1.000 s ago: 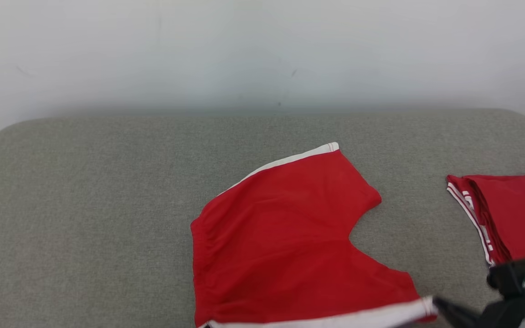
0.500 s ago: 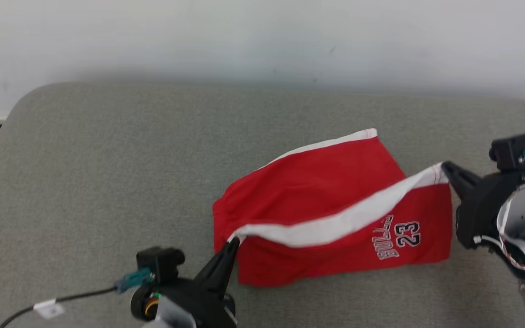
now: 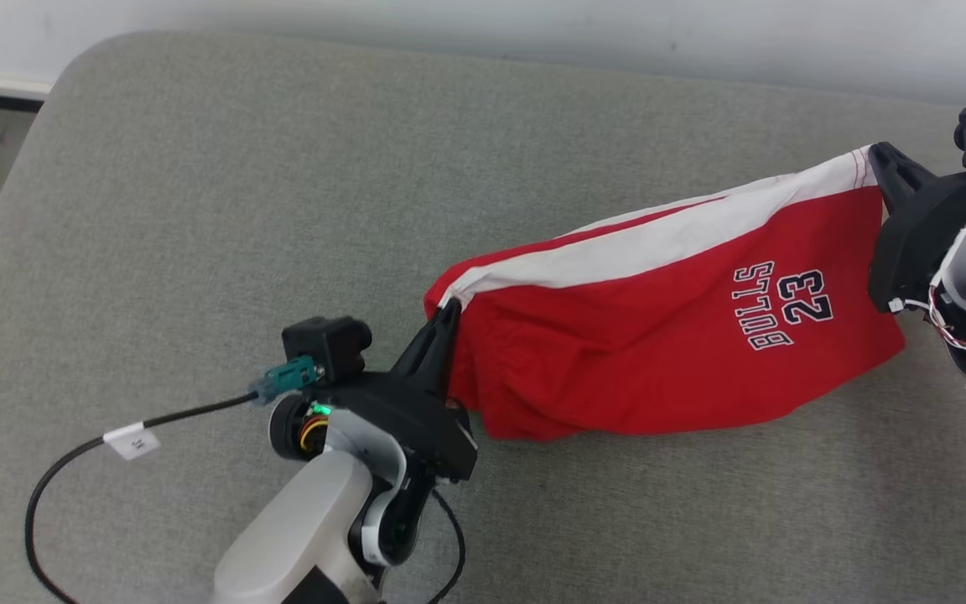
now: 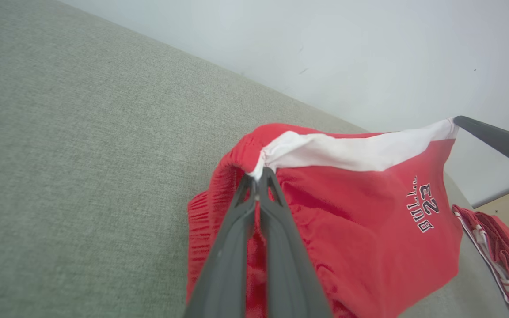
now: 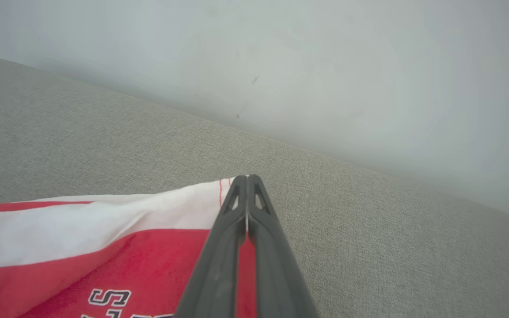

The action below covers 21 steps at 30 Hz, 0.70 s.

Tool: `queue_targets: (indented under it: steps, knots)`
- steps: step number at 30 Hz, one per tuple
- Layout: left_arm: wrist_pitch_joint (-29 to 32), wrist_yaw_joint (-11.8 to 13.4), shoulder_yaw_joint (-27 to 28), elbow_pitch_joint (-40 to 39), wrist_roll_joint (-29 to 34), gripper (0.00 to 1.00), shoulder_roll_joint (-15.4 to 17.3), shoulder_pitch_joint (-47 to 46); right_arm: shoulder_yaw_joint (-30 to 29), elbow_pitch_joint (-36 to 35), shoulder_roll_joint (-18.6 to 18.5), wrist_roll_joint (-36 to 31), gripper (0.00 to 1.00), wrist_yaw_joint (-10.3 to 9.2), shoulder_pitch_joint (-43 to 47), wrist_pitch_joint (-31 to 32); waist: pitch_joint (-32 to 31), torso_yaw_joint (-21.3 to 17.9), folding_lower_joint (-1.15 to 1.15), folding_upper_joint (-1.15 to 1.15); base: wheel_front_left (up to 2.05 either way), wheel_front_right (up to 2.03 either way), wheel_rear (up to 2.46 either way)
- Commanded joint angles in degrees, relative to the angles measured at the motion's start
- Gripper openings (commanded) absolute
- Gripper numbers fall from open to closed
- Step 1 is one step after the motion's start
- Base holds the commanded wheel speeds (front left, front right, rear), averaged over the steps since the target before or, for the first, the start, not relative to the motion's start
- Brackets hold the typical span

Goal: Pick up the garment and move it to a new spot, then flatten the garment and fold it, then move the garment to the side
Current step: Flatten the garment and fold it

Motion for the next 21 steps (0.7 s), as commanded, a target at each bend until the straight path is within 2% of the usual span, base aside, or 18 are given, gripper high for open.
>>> queue_targets:
  steps: [1,9,15,16,17,18,19,21]
  knots:
    - [-0.01,0.2,0.03,0.62,-0.49,0.0,-0.86,-1.7,0.62,1.49,0.26,-0.72,0.0,-0.11,-1.21,-1.01,2.31,2.16,-0.02,-0.01,0.0,0.0,0.0]
    - [0.99,0.89,-0.65,3.51,-1.51,0.0,-2.17,-5.13,2.4,6.7,0.17,-2.36,0.0,-0.11,-5.03,-4.0,3.26,3.03,-0.02,-0.01,0.0,0.0,0.0]
    - [1.25,1.79,-1.04,5.45,-2.68,0.0,-2.72,-6.99,1.0,11.71,1.13,-5.92,0.0,-0.11,-7.25,-6.72,4.14,3.4,-0.02,-0.01,0.0,0.0,0.0]
    - [1.22,1.81,-1.18,5.67,-2.84,0.02,-2.77,-7.22,0.42,12.5,1.5,-6.19,0.0,-0.11,-7.48,-7.16,4.25,3.46,-0.02,-0.01,0.0,0.0,0.0]
    - [1.02,1.87,-1.41,5.9,-3.01,0.23,-2.83,-7.44,-0.18,13.23,1.82,-6.45,0.0,-0.11,-7.89,-7.79,4.36,3.52,-0.02,-0.01,0.0,0.0,0.0]
    - [0.68,1.81,-1.63,6.11,-3.05,1.0,-2.86,-7.71,-0.55,13.77,2.19,-6.66,0.4,-0.11,-8.19,-8.49,4.46,3.58,-0.02,-0.01,0.0,0.0,0.0]
    - [0.26,1.89,-1.65,6.25,-3.33,1.0,-2.86,-7.97,-1.07,14.47,2.68,-6.49,1.0,-0.11,-8.33,-8.98,4.51,3.61,-0.02,-0.01,0.0,0.0,0.0]
    - [-0.65,1.39,-2.04,6.41,-3.52,1.0,-2.91,-8.25,-1.19,15.43,3.33,-6.56,1.0,-0.11,-8.52,-9.77,4.45,3.63,-0.02,-0.01,0.0,0.0,0.0]
